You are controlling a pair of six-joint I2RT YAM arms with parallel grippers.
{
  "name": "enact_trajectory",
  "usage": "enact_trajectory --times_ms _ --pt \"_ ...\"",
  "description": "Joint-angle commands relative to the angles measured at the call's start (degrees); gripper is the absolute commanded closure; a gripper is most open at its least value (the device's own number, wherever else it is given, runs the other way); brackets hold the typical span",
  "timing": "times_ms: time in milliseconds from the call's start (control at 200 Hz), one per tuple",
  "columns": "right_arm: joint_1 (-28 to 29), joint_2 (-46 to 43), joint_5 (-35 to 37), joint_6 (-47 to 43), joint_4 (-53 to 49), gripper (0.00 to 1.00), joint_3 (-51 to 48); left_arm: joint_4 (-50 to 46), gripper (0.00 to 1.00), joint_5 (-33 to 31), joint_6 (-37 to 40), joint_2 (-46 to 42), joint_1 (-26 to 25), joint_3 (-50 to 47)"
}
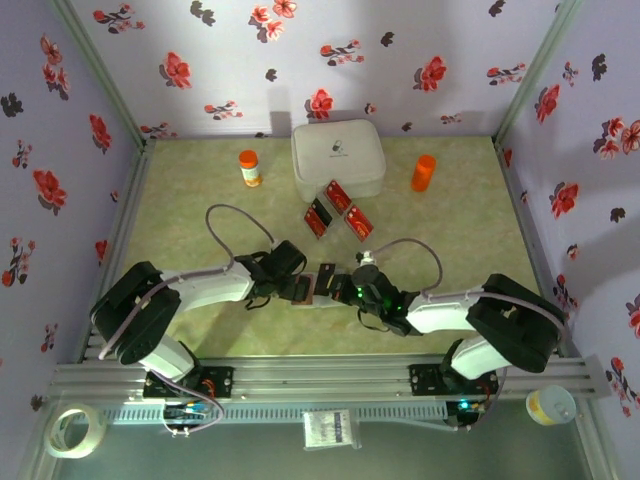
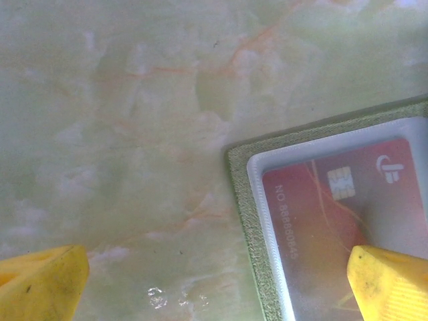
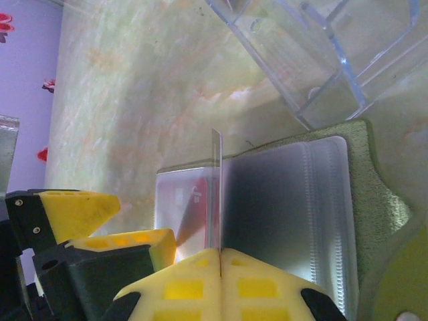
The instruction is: Put the credit cards into the card holder
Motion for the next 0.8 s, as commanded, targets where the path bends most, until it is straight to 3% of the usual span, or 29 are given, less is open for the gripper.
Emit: enact_trajectory --times_ms 0,795 --pt "0.6 0.7 0.7 0.7 1.0 1.00 -1.2 -2.2 0.00 -1.2 -1.2 1.0 -0.4 -1.6" --pt "0.6 4.9 -2.2 2.5 8.4 1.00 -3.1 -2.3 0.00 -1.0 -1.6 0.4 -0.6 -1.6"
